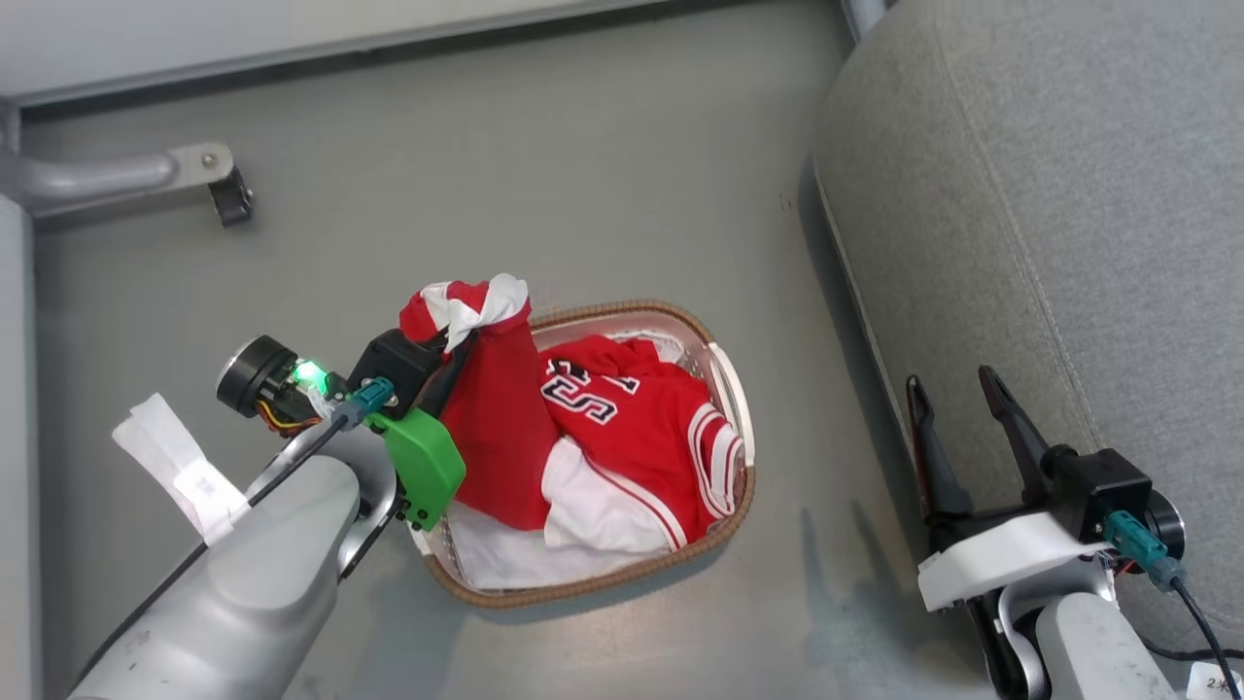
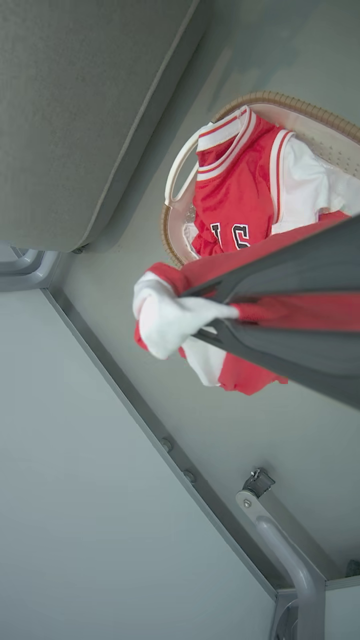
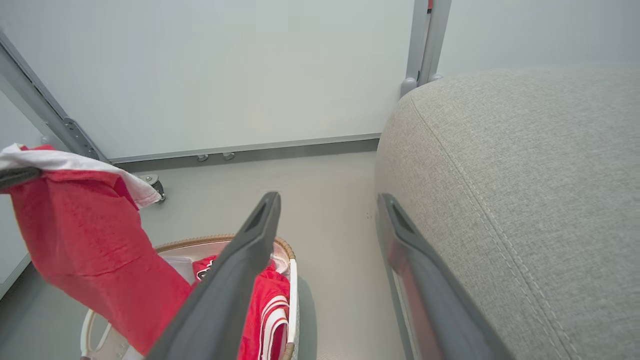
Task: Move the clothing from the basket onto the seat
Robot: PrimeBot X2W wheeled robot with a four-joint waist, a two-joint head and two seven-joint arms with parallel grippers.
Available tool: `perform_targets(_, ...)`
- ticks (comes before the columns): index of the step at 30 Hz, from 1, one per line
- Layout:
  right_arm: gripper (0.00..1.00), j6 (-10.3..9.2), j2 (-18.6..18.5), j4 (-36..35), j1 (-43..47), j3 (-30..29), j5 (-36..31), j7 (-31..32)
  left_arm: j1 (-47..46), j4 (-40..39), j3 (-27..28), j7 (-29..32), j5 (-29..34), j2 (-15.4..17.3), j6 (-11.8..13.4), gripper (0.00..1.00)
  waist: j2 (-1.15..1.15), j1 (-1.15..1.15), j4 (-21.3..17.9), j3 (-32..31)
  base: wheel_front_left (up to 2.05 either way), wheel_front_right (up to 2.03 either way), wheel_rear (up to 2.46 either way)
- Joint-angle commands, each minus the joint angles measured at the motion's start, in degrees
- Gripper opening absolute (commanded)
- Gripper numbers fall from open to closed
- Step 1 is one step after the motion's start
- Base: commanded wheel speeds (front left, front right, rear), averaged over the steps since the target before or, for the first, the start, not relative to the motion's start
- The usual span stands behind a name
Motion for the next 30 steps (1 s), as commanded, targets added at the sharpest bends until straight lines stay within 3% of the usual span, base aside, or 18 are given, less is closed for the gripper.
perform_targets(1,1.00,0.00,-0.3,0.3,1.4,0.1,-0.4,-0.1,0.9,-2.1,-0.3,0.7,-0.5,1.4,0.0,0.00,0.00,0.00,2.8,-8.5,0.00,0.00,0.00)
perform_targets(7,1.00,0.00,-0.3,0.2,3.0,0.9,-0.5,-0.1,-1.8,-13.3,-0.3,5.1,-1.7,6.9,0.0,0.00,0.00,0.00,3.0,-13.4,0.00,0.00,0.00)
perform_targets(15,1.00,0.00,-0.3,-0.6,2.1,3.4,-0.3,-0.1,-5.8,-26.9,1.2,11.4,-2.2,12.6,0.4,0.00,0.00,0.00,2.9,-15.3,0.00,0.00,0.00)
perform_targets(21,1.00,0.00,-0.3,-1.4,0.1,7.4,-0.4,-0.1,-8.2,-32.3,1.9,14.3,-2.6,13.7,0.8,0.00,0.00,0.00,2.8,-15.6,0.00,0.00,0.00)
perform_targets(30,1.00,0.00,-0.3,-0.8,-5.1,17.7,0.6,-0.1,-11.1,-36.4,1.5,16.2,-2.3,12.5,0.9,0.00,0.00,0.00,3.3,-15.6,0.00,0.00,0.00)
